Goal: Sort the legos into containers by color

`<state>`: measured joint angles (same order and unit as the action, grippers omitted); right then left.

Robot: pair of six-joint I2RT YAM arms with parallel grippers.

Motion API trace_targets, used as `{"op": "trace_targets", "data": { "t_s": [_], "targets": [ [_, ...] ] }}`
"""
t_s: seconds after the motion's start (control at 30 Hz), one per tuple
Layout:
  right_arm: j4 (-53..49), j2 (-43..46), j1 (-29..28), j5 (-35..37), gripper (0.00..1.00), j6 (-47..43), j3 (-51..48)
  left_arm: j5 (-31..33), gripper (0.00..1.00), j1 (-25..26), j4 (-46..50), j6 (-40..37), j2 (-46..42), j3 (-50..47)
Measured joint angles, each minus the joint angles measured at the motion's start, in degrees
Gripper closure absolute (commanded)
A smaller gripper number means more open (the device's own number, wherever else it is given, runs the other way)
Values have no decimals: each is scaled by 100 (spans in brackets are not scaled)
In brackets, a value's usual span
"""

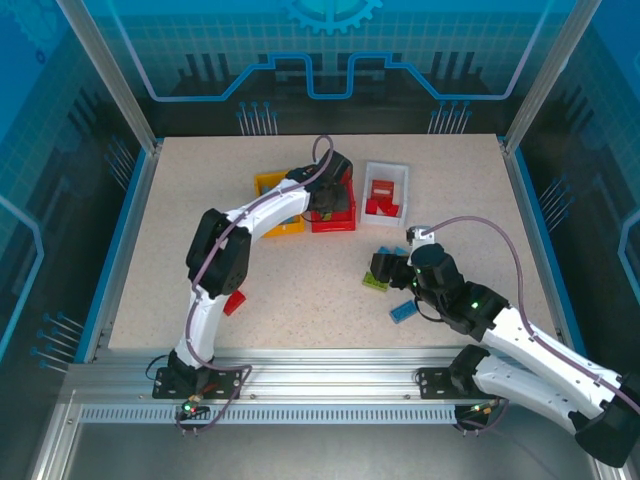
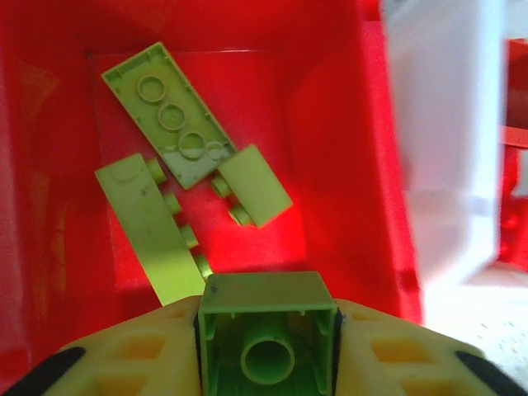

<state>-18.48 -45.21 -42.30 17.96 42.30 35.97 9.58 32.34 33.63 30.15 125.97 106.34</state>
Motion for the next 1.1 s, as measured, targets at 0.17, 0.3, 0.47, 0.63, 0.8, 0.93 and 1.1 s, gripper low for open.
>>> {"op": "trace_targets", "data": {
  "t_s": [0.17,0.3,0.47,0.63,0.8,0.93,1.1],
  "targets": [
    [-9,-76,2,-101,28,-15,-20,-57,41,-57,205,-24,103,125],
    [-15,-306,9,-216,28,-144,-17,-61,40,-44,214,-13,-120,-44],
    [11,-935,-249,-317,26,-581,214,-15,39,-28,192,55,-1434,-1080],
    [118,-2542,-1340,-411,23,-1268,1156,376,36,-31,199,319,-3703,-2490],
    [114,-4498,-2280,-466,24,-1655,2796,1091,36,-31,522,748,-6262,-3766],
    [44,-5718,-2535,-520,31,-1506,3915,1718,36,-31,1252,1128,-8019,-4424],
    [-260,-7058,-2699,-649,21,-1368,5254,2302,36,-31,2251,1547,-9586,-4725]
  ]
}}
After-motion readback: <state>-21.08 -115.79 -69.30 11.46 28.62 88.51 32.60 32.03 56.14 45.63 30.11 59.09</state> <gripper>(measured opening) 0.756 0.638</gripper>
